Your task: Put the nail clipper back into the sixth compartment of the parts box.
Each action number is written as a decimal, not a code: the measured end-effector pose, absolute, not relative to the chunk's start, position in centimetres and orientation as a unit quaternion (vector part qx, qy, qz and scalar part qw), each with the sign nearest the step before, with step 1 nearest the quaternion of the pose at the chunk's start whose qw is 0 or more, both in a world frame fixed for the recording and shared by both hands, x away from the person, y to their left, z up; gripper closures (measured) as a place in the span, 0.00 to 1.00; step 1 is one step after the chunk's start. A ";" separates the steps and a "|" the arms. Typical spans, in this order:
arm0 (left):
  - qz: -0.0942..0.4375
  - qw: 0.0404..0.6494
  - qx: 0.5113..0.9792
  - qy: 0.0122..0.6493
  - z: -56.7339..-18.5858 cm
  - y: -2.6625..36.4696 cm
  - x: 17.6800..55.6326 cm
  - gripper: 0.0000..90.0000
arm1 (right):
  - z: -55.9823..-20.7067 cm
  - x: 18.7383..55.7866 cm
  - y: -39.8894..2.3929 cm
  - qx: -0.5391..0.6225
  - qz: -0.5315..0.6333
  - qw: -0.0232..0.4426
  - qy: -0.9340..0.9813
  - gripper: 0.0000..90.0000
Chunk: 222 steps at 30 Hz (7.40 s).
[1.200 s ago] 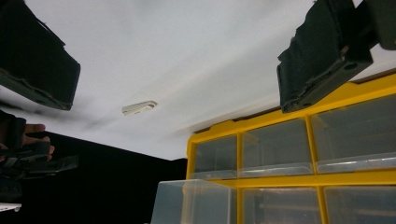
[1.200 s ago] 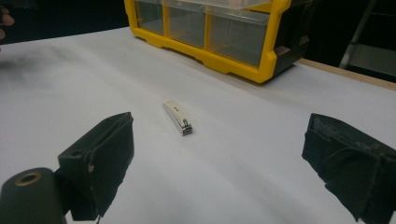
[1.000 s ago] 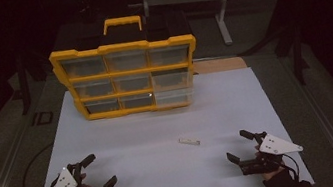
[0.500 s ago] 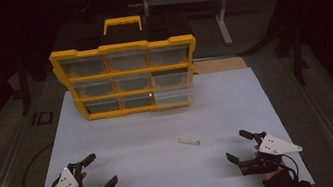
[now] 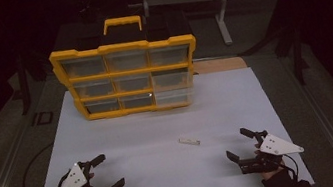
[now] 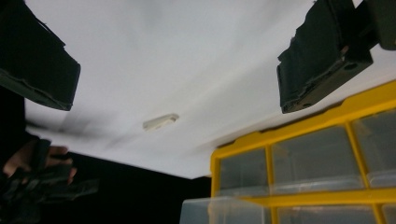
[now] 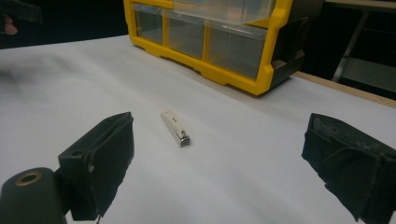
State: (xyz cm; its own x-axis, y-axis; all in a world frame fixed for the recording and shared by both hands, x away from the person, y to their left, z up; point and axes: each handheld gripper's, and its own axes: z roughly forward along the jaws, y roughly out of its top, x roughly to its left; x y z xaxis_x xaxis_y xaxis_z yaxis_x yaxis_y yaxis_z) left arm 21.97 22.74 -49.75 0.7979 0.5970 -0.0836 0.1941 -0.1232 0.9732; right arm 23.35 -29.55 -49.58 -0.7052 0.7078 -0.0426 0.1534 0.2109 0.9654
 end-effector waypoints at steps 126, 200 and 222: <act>0.005 0.178 0.976 -0.123 -49.3 -5.9 37.9 0.85 | -49.8 23.9 -29.5 0.285 0.574 0.221 0.735 0.10; -0.006 0.283 0.959 0.018 -30.7 2.7 36.5 0.87 | -49.6 24.0 -29.4 0.285 0.572 0.229 0.734 0.10; 0.035 0.315 0.947 0.047 -26.0 3.1 39.7 0.87 | -49.6 24.0 -29.4 0.287 0.574 0.227 0.733 0.10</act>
